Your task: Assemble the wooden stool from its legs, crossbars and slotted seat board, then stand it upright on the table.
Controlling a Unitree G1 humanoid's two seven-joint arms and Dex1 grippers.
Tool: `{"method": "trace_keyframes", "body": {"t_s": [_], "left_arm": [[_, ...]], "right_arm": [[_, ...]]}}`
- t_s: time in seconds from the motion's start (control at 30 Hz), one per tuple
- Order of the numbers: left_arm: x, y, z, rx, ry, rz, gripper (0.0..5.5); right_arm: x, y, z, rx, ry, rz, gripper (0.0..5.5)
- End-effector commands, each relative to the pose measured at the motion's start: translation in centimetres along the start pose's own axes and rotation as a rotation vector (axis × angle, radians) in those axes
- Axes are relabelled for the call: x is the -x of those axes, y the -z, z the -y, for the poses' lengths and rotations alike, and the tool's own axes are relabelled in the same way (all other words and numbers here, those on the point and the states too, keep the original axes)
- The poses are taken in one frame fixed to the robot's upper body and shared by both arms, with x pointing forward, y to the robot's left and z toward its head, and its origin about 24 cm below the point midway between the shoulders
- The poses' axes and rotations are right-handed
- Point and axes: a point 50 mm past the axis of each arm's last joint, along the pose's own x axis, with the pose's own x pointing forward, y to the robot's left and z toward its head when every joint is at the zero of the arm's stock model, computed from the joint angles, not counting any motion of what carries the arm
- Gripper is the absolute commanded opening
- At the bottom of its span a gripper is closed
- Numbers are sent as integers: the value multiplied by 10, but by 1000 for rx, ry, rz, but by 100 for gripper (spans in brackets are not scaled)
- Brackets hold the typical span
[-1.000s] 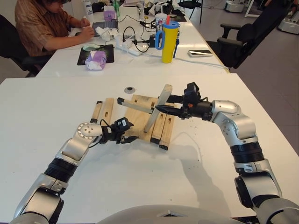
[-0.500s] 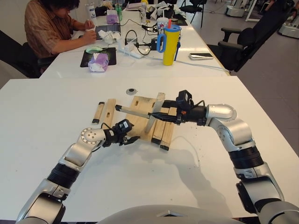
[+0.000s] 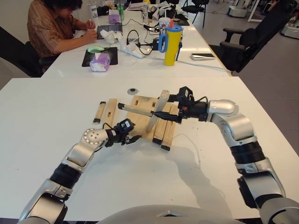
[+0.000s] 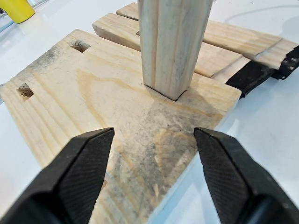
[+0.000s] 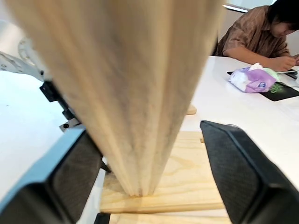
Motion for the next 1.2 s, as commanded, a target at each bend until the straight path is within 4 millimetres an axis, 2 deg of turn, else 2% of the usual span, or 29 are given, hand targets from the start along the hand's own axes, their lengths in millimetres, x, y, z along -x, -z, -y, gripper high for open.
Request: {"method": "trace_keyframes", "body": {"t_s": [0.03,0.17,0.27,0.4,0.57,0.63,0.7,0.9,1.03,1.2], "left_arm": [[10,107,78,324,169,-513,317],[14,102,90,396,206,-488,317],[15,99,97,428,219,-480,317],[15,88,103,484,238,-440,317],[21,82,91,457,176,-440,317],[28,85,80,419,122,-453,317],[34,84,71,374,87,-459,317],[57,50,45,258,29,-355,317],[69,36,50,226,70,-313,317],[85,35,69,228,187,-327,317]], "right_arm": [[51,-2,5,-10,90,-94,351],[71,17,10,-106,269,-97,351],[72,43,11,-194,459,-110,351],[55,68,0,-374,614,-140,351],[27,79,-20,-577,688,-139,351],[11,79,-37,-646,695,-114,351],[3,75,-46,-676,698,-105,351],[-10,68,-66,-725,681,-116,351],[-16,63,-73,-746,640,-104,351],[-18,64,-87,-762,560,-149,351]]}}
